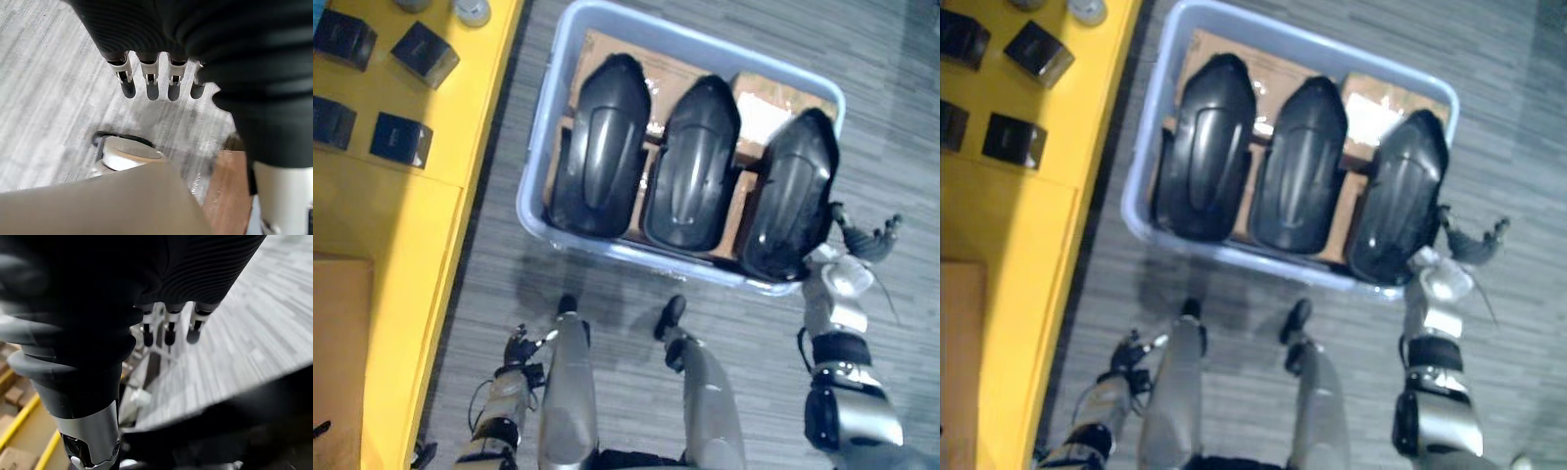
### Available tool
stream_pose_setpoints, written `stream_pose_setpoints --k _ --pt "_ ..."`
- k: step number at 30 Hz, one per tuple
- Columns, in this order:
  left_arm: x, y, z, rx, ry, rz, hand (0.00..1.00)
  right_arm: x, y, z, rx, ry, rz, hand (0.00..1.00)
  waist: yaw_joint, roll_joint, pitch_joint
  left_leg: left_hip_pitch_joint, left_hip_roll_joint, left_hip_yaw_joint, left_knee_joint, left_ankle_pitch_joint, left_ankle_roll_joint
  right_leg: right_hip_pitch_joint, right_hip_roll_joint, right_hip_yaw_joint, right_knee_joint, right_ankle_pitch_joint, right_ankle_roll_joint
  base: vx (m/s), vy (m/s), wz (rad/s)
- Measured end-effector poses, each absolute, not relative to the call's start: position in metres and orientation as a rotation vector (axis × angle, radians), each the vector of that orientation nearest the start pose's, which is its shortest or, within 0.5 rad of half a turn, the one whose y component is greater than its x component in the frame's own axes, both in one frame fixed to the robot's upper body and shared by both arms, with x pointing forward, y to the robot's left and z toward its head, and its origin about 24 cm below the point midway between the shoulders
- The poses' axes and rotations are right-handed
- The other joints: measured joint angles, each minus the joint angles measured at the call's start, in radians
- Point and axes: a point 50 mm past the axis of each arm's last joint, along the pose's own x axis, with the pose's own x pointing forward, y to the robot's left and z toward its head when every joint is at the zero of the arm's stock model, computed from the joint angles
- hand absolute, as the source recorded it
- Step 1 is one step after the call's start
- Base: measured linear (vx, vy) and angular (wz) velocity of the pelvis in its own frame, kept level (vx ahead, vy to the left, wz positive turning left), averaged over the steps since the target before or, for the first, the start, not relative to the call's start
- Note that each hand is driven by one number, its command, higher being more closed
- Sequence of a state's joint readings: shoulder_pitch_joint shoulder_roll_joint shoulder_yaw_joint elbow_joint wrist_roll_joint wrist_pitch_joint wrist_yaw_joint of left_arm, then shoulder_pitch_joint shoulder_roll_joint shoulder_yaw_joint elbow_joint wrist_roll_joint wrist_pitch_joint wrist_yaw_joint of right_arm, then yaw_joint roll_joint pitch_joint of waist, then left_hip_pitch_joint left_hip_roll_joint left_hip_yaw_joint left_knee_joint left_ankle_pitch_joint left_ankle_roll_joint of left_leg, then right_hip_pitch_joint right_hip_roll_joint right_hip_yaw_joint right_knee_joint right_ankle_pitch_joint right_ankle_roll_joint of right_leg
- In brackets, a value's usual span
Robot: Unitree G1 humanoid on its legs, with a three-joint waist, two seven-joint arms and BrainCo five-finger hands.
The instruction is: Walk over and take plastic housings, then place them on the shelf
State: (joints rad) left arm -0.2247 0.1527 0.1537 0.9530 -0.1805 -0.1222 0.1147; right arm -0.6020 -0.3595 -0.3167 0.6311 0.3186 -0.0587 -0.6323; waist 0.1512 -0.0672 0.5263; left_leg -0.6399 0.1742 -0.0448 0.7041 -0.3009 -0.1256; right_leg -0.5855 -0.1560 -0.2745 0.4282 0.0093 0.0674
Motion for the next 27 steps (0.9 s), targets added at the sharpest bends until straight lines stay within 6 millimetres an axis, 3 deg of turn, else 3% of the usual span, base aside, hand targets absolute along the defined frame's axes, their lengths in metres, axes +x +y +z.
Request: stream_pose_setpoints --k 6,13,14,20,27 --pt "0.236 0.22 -0.086 -0.087 0.562 0.342 0.0 0.341 -0.302 0.119 0.098 -0.05 -0.881 0.0 -0.003 0.017 0.01 -0.04 -0.012 -0.007 0.026 0.001 0.0 -0.058 -0.023 0.002 0.072 -0.027 -0.005 -0.05 -0.018 0.04" --pt "0.237 0.22 -0.084 -0.137 0.53 0.356 0.0 0.354 -0.297 0.13 0.031 -0.017 -0.813 0.0 -0.003 0.017 0.01 -0.098 -0.02 -0.022 0.067 0.001 0.0 -0.113 -0.035 0.0 0.12 -0.036 -0.01 -0.05 -0.015 0.03" --pt "0.237 0.22 -0.085 -0.145 0.53 0.36 0.0 0.356 -0.297 0.133 0.028 -0.019 -0.806 1.0 -0.003 0.017 0.01 -0.104 -0.021 -0.024 0.073 0.0 0.001 -0.116 -0.035 0.0 0.123 -0.036 -0.01 -0.05 -0.011 0.03" --pt "0.237 0.22 -0.083 -0.146 0.504 0.365 0.0 0.364 -0.297 0.144 -0.094 0.003 -0.741 1.0 -0.003 0.017 0.01 -0.112 -0.019 -0.029 0.09 0.0 0.002 -0.119 -0.036 0.0 0.132 -0.036 -0.01 -0.04 -0.001 0.0" --pt "0.236 0.221 -0.084 -0.172 0.496 0.382 0.0 0.365 -0.311 0.153 -0.213 0.045 -0.743 1.0 -0.003 0.017 0.01 -0.128 -0.012 -0.033 0.104 -0.001 0.003 -0.127 -0.034 -0.002 0.137 -0.036 -0.011 0.0 0.0 0.0"
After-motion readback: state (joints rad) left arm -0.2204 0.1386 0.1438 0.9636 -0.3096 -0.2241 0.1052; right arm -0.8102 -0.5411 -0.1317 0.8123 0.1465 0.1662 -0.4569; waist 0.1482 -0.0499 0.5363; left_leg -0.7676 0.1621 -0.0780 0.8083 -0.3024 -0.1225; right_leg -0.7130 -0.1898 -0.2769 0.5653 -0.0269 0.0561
